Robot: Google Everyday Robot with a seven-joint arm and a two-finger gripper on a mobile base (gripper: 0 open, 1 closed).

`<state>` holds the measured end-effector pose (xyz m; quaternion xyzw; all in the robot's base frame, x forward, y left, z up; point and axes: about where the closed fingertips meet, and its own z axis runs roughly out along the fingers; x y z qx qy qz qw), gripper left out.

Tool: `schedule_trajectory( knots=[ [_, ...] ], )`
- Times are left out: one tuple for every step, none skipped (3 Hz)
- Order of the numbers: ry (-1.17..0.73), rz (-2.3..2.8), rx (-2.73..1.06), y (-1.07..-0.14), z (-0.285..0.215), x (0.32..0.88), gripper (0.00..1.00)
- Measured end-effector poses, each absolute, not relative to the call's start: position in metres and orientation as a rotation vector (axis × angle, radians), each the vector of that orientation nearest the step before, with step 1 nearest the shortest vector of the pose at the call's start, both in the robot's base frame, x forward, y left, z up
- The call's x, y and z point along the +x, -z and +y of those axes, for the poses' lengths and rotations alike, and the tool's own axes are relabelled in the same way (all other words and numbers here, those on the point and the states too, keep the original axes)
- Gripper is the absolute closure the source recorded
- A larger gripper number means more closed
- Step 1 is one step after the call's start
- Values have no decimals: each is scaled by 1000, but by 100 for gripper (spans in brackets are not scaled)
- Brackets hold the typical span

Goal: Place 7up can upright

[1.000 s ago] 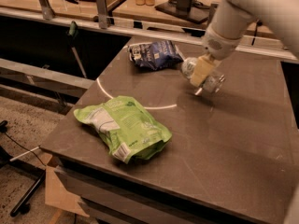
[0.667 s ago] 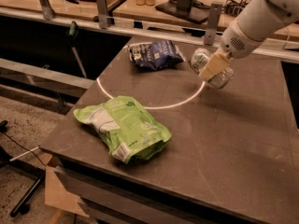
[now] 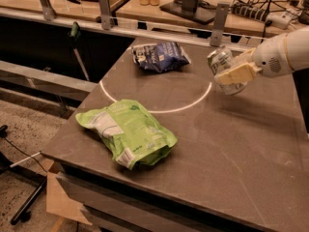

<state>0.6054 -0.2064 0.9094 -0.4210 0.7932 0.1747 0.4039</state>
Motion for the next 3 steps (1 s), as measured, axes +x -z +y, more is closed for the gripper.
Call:
schedule_trajectory(
  knots=[
    [-586,1856,-983,-904,-205,599,100],
    [-692,1760,-916,-894,-207,589,100],
    [-762,1722,-854,-880,-211,578,85]
  ],
)
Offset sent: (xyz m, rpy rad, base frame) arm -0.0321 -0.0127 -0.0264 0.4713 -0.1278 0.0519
